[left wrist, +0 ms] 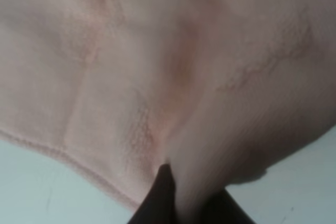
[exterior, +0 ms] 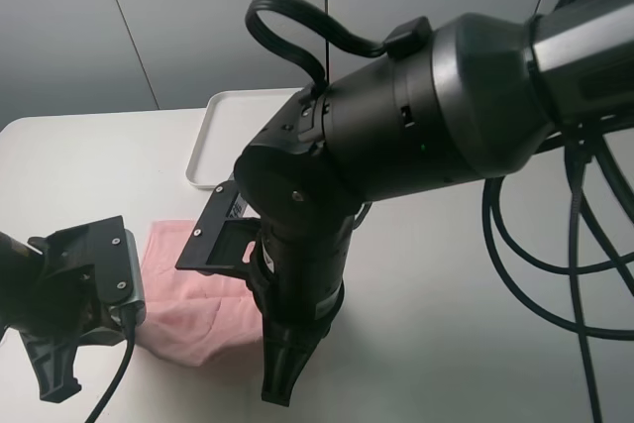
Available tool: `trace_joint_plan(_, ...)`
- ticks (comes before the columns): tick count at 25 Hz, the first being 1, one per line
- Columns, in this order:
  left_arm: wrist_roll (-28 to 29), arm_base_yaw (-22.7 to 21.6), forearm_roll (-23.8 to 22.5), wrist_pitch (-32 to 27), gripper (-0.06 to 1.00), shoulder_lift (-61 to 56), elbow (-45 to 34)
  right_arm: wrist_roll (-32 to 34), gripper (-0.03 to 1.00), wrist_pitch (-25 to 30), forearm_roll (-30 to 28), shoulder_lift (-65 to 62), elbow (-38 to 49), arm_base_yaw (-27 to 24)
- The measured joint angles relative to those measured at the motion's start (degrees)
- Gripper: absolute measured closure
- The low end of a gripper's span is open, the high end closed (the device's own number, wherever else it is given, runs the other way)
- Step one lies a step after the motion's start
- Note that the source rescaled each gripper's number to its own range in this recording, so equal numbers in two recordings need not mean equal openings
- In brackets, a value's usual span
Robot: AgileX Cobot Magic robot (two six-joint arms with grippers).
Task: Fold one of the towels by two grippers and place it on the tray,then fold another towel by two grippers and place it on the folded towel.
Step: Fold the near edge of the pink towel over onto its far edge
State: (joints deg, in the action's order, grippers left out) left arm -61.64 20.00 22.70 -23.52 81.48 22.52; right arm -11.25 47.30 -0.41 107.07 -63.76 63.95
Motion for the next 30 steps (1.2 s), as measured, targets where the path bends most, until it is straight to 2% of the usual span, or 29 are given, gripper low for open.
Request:
trace_joint_plan(4, 0.98, 0.0, 4.58, -1.13, 0.94, -3.59, 0.0, 1.92, 0.97, 2.92, 0.0, -0.76, 0.0, 0.0)
trace_joint_plan(8, 6.56, 0.0, 5.45, -1.73, 0.94, -6.55, 0.0, 7.23, 0.97, 3.4, 0.0, -0.99, 0.0, 0.0)
trace_joint_plan(12, 12.19, 0.0, 5.57, -1.73, 0.94, -7.73, 0.0, 13.82, 0.97, 1.66, -1.56, -2.49, 0.0, 0.0)
trace_joint_plan(20, 22.92, 0.0, 5.76, 2.88, 0.94, -7.83, -0.01, 28.27, 0.97, 0.56, -14.2, -3.53, 0.0, 0.0)
trace_joint_plan(27, 28.59, 0.0, 5.9, 6.24, 0.94, -7.83, -0.01, 36.64, 0.97, -2.52, -22.7, -3.53, 0.0, 0.0)
trace_joint_plan(30, 31.8, 0.0, 5.9, 8.74, 0.86, -7.83, -0.01, 40.15, 0.96, -4.38, -25.55, -3.53, 0.35, 0.0)
